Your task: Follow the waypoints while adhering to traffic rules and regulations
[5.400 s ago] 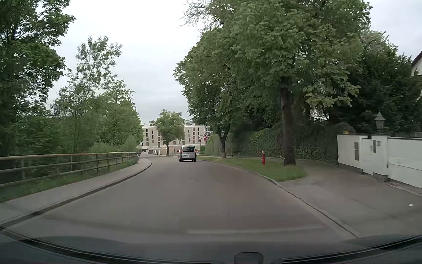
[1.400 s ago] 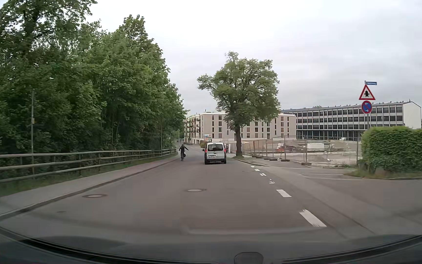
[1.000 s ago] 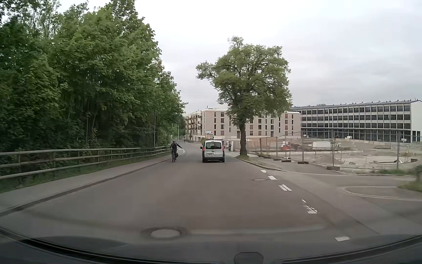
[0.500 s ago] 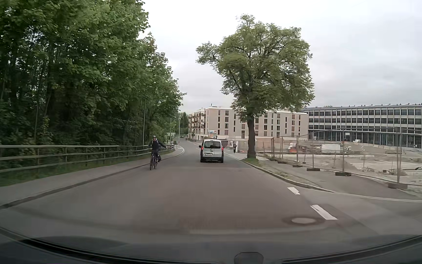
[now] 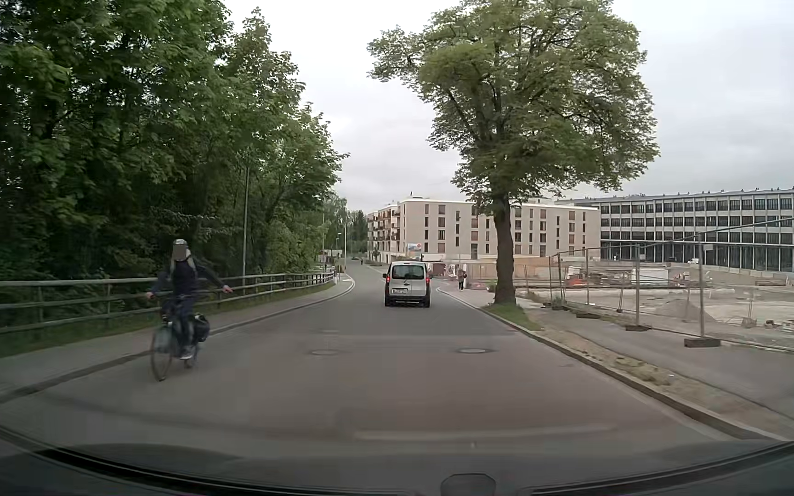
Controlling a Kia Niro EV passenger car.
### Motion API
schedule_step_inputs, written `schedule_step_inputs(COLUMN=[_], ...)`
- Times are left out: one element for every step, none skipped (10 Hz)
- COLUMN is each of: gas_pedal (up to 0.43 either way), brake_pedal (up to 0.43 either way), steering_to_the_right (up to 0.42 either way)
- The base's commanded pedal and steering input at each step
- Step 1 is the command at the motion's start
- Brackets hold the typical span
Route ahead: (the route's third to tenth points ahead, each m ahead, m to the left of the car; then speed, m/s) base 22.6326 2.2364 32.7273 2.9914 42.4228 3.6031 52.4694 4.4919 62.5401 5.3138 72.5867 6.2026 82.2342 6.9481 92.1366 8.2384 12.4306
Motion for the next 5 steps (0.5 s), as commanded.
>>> schedule_step_inputs(gas_pedal=[0.000, 0.000, 0.000, 0.000, 0.000], brake_pedal=[0.012, 0.030, 0.043, 0.049, 0.055], steering_to_the_right=[-0.012, -0.012, -0.012, -0.013, -0.013])
